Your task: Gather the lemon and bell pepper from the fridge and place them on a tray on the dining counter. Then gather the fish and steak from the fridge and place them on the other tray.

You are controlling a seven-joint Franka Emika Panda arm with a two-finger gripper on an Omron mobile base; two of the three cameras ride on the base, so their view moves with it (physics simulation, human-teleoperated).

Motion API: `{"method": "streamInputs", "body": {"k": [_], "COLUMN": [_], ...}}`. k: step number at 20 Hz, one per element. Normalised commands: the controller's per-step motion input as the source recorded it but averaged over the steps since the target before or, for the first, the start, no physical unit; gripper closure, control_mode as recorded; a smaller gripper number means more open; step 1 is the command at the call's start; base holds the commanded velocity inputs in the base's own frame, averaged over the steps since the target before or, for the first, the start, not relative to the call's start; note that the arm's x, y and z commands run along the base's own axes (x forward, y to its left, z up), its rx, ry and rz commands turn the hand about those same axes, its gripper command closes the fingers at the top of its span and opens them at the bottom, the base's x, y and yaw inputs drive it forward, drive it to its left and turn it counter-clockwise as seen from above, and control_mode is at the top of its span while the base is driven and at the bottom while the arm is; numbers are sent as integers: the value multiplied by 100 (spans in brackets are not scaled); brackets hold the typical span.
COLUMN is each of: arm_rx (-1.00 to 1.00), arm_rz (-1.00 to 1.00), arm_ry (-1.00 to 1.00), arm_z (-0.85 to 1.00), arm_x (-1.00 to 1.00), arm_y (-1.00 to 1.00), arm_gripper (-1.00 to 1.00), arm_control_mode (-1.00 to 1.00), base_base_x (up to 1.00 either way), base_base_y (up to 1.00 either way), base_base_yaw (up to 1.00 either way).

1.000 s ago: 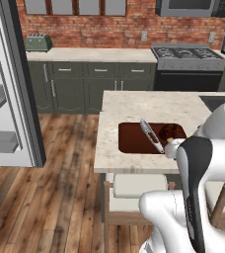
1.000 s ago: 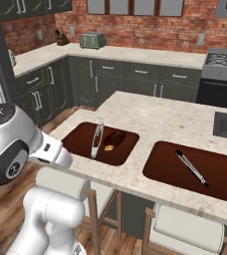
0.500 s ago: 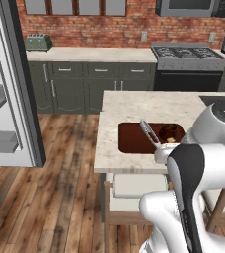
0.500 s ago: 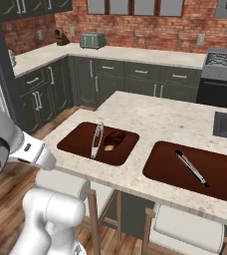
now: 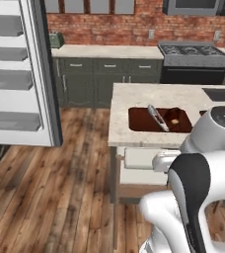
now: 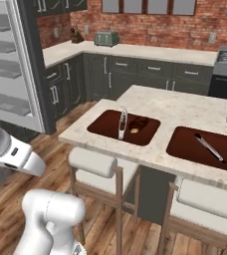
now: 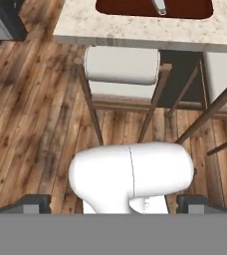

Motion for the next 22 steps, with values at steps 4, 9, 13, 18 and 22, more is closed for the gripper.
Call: {"method": "streamInputs", "body": {"k": [4, 9, 13, 18, 22], "arm_rx": [0, 0, 0, 0, 0], "arm_rz": [0, 0, 0, 0, 0], "arm_ry": [0, 0, 0, 0, 0], "arm_z": [0, 0, 0, 0, 0], "arm_x": [0, 0, 0, 0, 0], "arm_y": [0, 0, 0, 0, 0], "arm_gripper": [-100, -100, -100, -100, -100], "arm_control_mode": [100, 100, 100, 100, 100], "base_base_x": [-62, -6, 22, 40, 62], "base_base_y": [82, 98, 82, 49, 19], "base_base_yaw": [25, 32, 36, 36, 31]}}
